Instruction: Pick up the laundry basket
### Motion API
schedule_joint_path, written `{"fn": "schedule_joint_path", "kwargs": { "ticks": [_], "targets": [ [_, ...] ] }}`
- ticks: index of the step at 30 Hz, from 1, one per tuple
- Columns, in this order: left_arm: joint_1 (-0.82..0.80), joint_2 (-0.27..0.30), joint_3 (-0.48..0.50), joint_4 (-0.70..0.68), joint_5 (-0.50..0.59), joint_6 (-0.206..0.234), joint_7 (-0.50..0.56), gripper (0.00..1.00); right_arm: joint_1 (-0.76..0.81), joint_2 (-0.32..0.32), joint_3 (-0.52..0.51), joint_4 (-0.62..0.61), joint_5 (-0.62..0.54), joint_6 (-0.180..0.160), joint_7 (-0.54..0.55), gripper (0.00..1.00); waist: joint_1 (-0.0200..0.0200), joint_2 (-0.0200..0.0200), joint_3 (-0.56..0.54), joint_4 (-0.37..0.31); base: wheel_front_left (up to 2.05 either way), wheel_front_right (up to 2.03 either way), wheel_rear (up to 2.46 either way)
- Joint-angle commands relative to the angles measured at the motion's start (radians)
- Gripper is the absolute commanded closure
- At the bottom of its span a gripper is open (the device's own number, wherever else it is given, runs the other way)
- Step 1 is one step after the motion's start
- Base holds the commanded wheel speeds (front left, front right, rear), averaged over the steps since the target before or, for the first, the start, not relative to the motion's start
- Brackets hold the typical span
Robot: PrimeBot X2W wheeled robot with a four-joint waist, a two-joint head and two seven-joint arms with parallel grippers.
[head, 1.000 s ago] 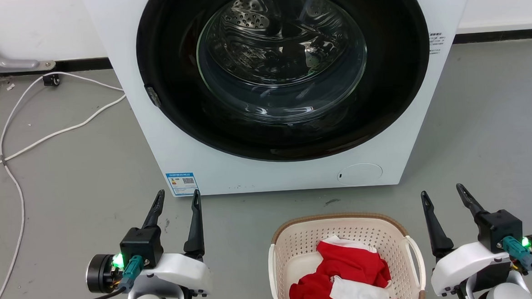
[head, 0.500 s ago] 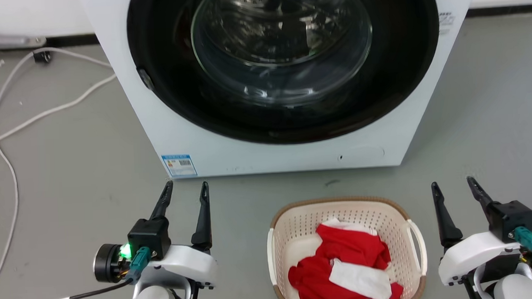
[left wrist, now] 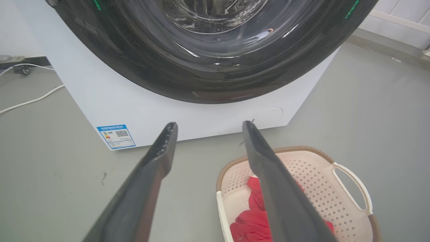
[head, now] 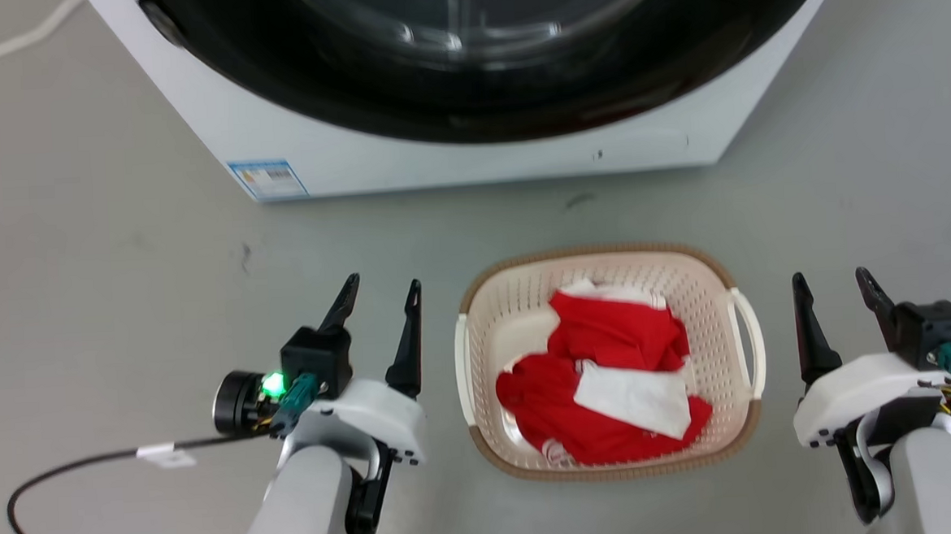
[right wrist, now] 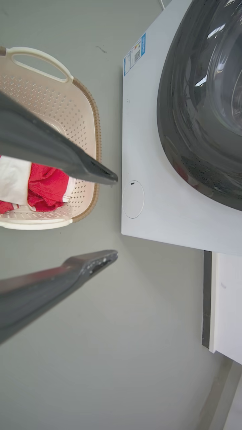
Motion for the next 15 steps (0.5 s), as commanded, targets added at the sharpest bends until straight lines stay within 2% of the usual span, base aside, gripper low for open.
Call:
{"fn": "schedule_joint_path", "kwargs": {
  "ticks": [1,8,15],
  "targets": [
    [-0.041,0.002,-0.016,0.029,-0.005,0.004,-0.003,0.00,-0.039,0.000,-0.007,0.034,-0.003,-0.001,-0.004,0.00,-0.0001,0.0000,0.089,-0.020,0.00,0.00,0.00],
    [-0.155,0.002,-0.055,0.178,-0.025,-0.006,-0.003,0.00,-0.160,0.000,-0.010,0.177,-0.001,-0.001,-0.014,0.00,-0.0001,0.0000,0.206,-0.048,0.00,0.00,0.00],
    [-0.291,0.002,-0.093,0.390,-0.055,-0.017,0.003,0.00,-0.296,0.000,-0.016,0.343,-0.028,-0.001,0.000,0.00,-0.0001,0.0000,0.294,-0.072,0.00,0.00,0.00]
  ]
}}
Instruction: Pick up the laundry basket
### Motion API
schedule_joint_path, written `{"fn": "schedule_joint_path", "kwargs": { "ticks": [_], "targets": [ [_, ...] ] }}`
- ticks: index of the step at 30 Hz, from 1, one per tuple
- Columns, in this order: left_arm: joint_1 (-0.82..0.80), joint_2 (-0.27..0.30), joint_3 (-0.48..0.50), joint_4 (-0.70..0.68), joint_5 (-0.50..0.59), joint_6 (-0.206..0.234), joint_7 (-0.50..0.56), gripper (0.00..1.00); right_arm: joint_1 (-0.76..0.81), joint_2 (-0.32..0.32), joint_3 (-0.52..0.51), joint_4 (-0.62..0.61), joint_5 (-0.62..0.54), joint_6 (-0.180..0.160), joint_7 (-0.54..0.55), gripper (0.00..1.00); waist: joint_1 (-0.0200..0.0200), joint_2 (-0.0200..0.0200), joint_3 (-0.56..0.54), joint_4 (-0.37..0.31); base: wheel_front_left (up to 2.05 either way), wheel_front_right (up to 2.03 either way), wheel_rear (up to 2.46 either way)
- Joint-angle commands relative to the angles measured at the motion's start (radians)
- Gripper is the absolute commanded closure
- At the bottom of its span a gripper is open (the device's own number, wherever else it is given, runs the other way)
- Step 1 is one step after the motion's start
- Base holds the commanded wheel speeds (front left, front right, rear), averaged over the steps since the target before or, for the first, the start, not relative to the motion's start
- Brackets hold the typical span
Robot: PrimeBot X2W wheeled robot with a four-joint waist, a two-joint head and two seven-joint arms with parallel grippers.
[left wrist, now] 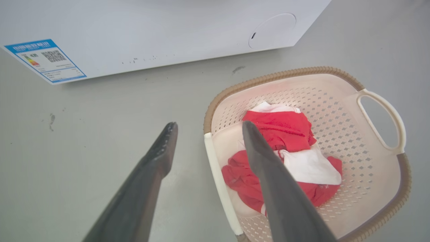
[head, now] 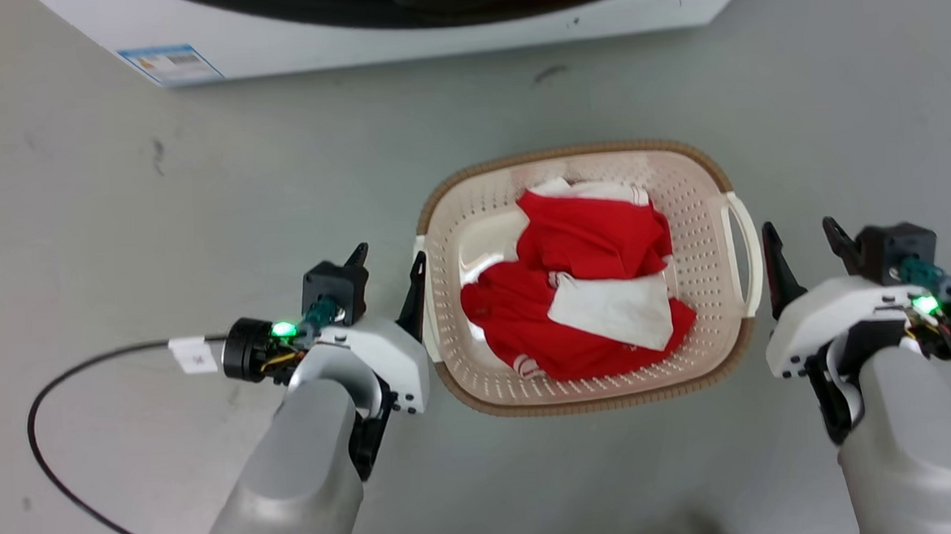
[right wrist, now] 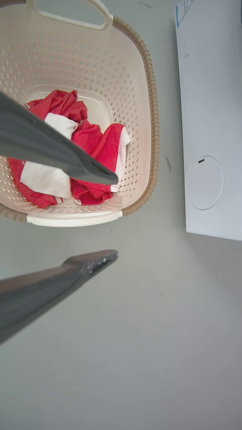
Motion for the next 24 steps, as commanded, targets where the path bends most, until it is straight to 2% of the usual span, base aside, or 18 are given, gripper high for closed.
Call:
{"fn": "schedule_joint_path", "kwargs": {
  "ticks": [1,13,24],
  "targets": [
    [-0.052,0.002,-0.011,0.056,-0.013,-0.004,0.008,0.00,-0.052,0.000,-0.001,0.045,-0.013,-0.001,0.009,0.00,-0.0001,0.0000,0.050,-0.022,0.00,0.00,0.00],
    [-0.260,0.002,-0.050,0.328,-0.060,0.001,0.084,0.00,-0.267,-0.004,-0.014,0.333,-0.061,-0.001,0.049,0.00,-0.0001,0.0000,0.168,-0.056,0.00,0.00,0.00],
    [-0.403,0.001,-0.075,0.424,-0.061,-0.006,0.145,0.00,-0.420,-0.008,0.008,0.483,-0.085,-0.001,0.086,0.00,-0.0001,0.0000,0.271,-0.071,0.00,0.00,0.00]
  ]
}}
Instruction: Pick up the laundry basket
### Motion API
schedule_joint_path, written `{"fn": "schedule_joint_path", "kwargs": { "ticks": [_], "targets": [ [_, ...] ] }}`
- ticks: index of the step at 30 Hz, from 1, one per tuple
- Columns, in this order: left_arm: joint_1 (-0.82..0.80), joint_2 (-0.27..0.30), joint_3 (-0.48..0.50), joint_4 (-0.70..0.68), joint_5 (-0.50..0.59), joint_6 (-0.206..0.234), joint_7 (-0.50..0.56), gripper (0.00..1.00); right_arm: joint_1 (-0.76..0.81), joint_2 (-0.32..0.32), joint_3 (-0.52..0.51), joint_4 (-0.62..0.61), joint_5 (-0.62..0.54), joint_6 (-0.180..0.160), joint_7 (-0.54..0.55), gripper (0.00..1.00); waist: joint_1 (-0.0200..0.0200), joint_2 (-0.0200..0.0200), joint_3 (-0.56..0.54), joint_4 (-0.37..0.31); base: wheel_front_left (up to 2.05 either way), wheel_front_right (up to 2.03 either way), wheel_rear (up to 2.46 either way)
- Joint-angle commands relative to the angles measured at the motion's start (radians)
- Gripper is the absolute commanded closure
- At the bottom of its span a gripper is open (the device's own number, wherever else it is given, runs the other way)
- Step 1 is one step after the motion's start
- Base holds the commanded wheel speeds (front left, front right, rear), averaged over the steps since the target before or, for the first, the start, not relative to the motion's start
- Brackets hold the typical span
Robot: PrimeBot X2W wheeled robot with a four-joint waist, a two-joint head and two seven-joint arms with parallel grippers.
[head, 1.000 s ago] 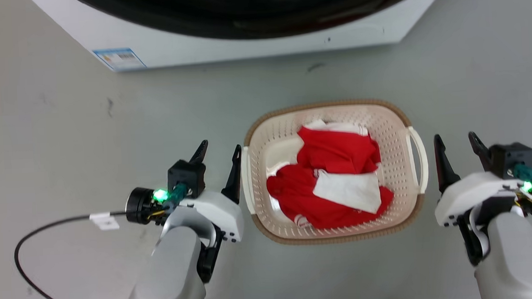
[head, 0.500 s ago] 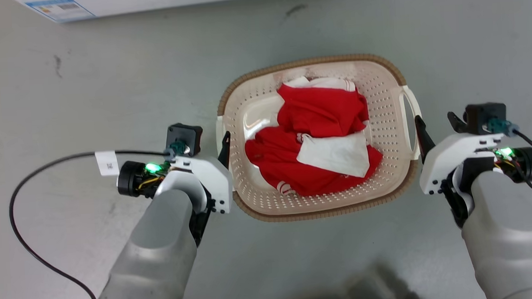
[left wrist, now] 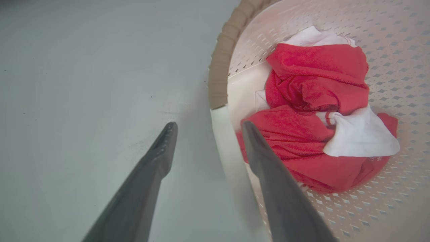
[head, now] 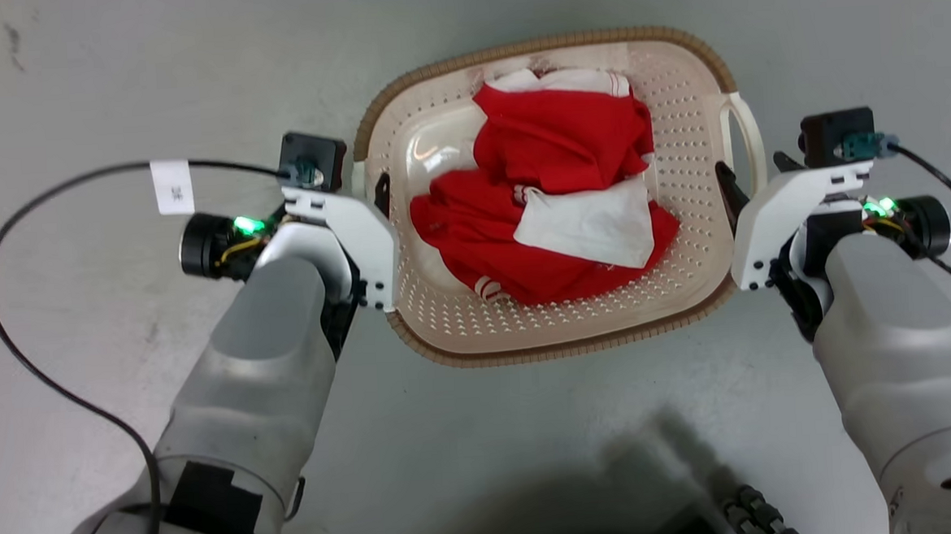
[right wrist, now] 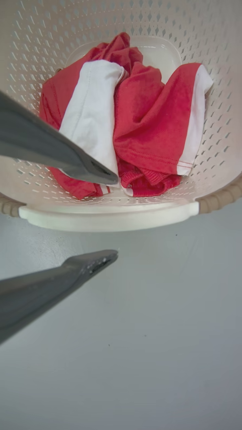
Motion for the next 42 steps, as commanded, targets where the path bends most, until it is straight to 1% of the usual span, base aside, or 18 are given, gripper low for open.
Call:
{"fn": "schedule_joint_path", "kwargs": {
  "ticks": [1,13,14,15,16,25,31,36,42],
  "targets": [
    [-0.021,0.002,-0.003,0.008,0.004,0.001,0.005,0.00,-0.027,-0.003,0.005,0.009,-0.009,-0.001,0.005,0.00,-0.0001,0.0000,0.025,-0.006,0.00,0.00,0.00],
    [-0.102,0.002,-0.033,0.032,-0.016,-0.015,0.038,0.00,-0.117,0.002,0.019,0.050,0.026,-0.001,0.072,0.00,-0.0001,0.0000,0.103,-0.006,0.00,0.00,0.00],
    [-0.104,0.002,-0.037,0.033,-0.018,-0.018,0.041,0.00,-0.119,0.002,0.020,0.052,0.033,-0.001,0.078,0.16,-0.0001,0.0000,0.107,-0.006,0.00,0.00,0.00],
    [-0.104,0.002,-0.040,0.034,-0.022,-0.022,0.042,0.38,-0.118,0.003,0.020,0.054,0.041,-0.001,0.086,0.90,-0.0001,0.0000,0.109,-0.006,0.00,0.00,0.00],
    [-0.104,0.002,-0.045,0.035,-0.025,-0.023,0.042,1.00,-0.117,0.003,0.021,0.055,0.049,-0.001,0.096,1.00,-0.0001,0.0000,0.112,-0.005,0.00,0.00,0.00],
    [-0.091,0.006,-0.074,0.037,-0.052,-0.042,0.024,1.00,-0.081,0.008,0.083,0.059,0.130,-0.002,0.132,1.00,-0.0001,0.0000,0.099,-0.005,0.00,0.00,0.00],
    [-0.096,-0.001,-0.087,0.037,-0.073,-0.049,0.032,1.00,-0.073,0.001,0.133,0.058,0.193,-0.002,0.164,1.00,-0.0001,0.0000,0.065,-0.006,0.00,0.00,0.00],
    [-0.066,-0.003,-0.097,0.041,-0.100,-0.057,0.057,1.00,-0.041,0.003,0.198,0.059,0.271,-0.001,0.223,1.00,-0.0001,0.0000,-0.017,0.002,0.00,0.00,0.00],
    [-0.008,-0.004,-0.095,0.042,-0.181,-0.071,0.143,1.00,0.008,0.005,0.283,0.058,0.366,-0.001,0.315,1.00,-0.0001,0.0000,-0.147,0.022,0.00,0.00,0.00]
  ]
}}
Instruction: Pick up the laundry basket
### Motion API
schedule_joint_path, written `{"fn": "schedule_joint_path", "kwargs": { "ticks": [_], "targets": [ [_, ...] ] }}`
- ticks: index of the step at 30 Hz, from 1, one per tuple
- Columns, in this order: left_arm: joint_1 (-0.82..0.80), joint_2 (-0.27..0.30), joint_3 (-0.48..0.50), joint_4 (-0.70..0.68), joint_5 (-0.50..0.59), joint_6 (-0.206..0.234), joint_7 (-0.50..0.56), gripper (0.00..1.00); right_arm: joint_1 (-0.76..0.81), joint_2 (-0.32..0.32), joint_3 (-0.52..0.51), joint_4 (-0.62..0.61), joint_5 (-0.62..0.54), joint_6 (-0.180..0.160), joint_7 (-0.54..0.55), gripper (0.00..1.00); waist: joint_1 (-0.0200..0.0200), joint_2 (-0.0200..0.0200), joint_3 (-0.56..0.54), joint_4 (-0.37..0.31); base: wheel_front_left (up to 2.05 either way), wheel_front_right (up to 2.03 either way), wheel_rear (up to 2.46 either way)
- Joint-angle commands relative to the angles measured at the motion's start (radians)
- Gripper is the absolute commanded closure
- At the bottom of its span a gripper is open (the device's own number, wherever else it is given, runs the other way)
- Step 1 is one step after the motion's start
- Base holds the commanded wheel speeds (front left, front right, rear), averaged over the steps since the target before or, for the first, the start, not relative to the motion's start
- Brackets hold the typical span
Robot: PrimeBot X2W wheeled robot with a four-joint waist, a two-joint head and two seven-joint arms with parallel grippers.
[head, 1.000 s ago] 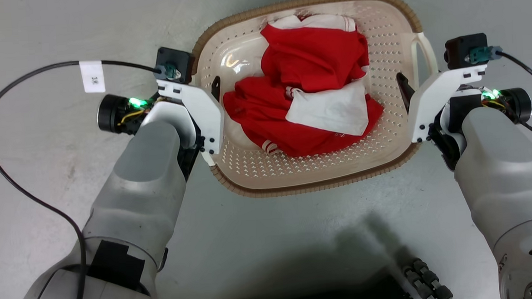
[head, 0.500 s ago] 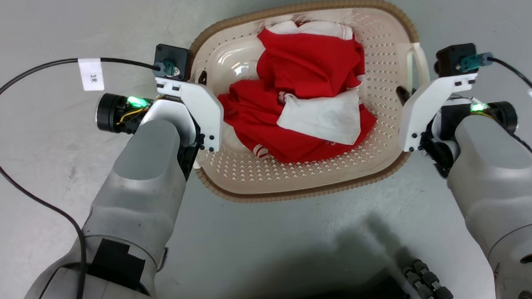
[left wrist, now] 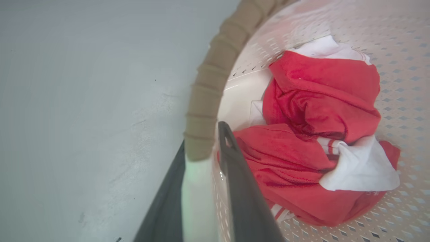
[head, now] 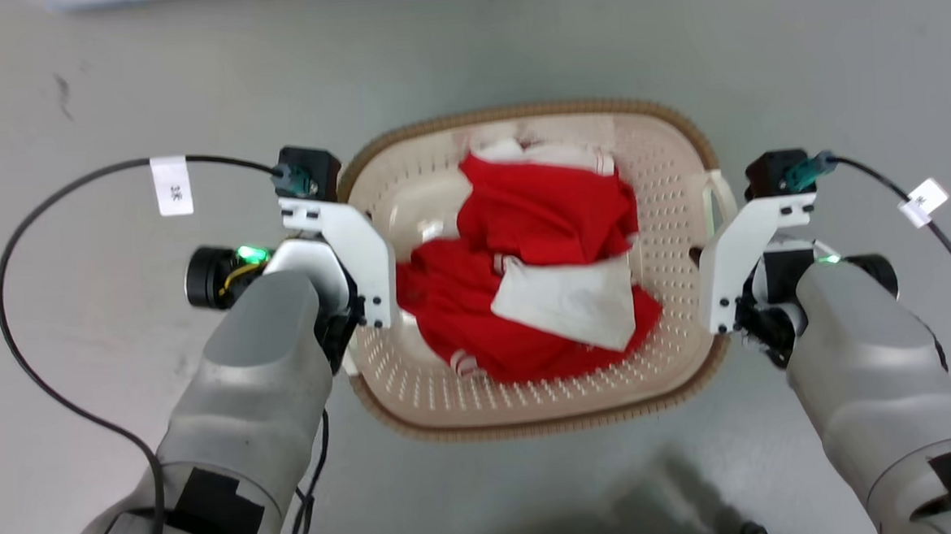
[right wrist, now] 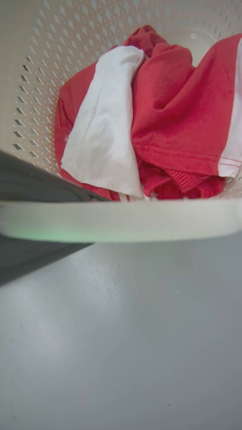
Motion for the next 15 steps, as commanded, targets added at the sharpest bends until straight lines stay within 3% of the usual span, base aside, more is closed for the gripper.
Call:
{"fn": "schedule_joint_path", "kwargs": {
  "ticks": [1,15],
  "targets": [
    [0.025,-0.011,-0.003,-0.004,-0.022,-0.016,0.028,1.00,0.019,0.000,0.028,-0.001,0.023,-0.002,0.019,1.00,0.0000,0.0000,-0.091,0.018,0.00,0.00,0.00],
    [0.135,0.013,0.016,0.005,-0.101,0.007,0.152,1.00,0.108,0.001,0.203,-0.042,0.199,-0.001,0.184,1.00,0.0000,0.0000,-0.351,0.058,0.00,0.00,0.00]
  ]
}}
